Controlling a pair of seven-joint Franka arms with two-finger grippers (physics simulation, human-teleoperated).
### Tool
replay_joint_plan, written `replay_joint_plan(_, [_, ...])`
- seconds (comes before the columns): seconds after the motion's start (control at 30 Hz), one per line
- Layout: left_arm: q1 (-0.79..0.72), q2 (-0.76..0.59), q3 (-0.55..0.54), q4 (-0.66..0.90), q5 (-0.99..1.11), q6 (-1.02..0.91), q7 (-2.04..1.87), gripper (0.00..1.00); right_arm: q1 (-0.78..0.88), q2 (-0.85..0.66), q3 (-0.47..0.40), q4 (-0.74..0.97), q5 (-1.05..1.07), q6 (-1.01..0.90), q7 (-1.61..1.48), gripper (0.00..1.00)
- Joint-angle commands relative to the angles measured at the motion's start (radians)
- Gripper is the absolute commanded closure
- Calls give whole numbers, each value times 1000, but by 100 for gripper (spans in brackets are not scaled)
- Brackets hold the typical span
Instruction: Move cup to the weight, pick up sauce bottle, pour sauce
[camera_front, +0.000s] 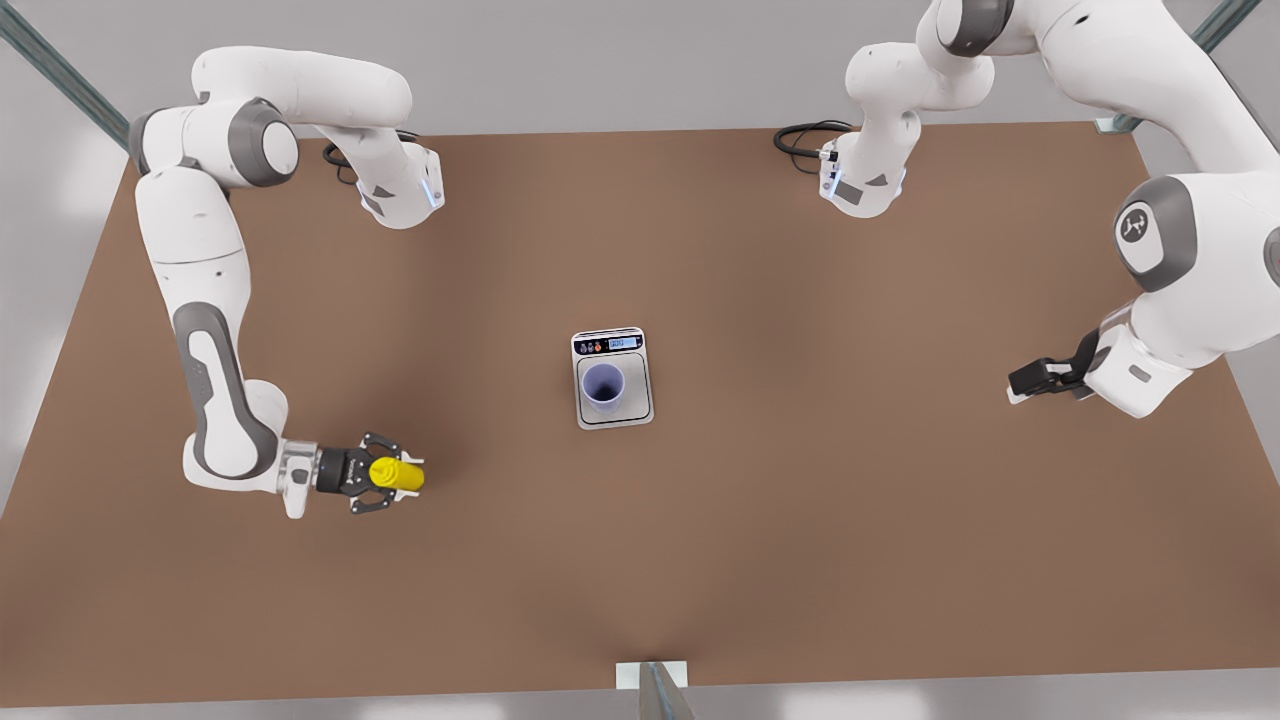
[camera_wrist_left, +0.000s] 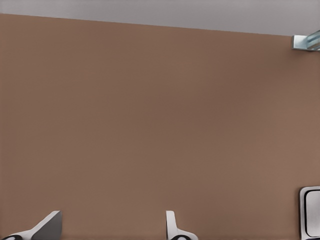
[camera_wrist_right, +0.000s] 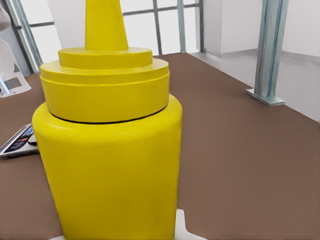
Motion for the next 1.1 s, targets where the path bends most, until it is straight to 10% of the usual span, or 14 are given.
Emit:
replay_joint_plan(0.0, [2,0,0,0,0,0,0,0,2,3,0,0,4,0,-1,49])
replay_joint_plan(1.07, [2,3,2,3,0,0,-3,0,5,75,0,9,51,16,-105,36])
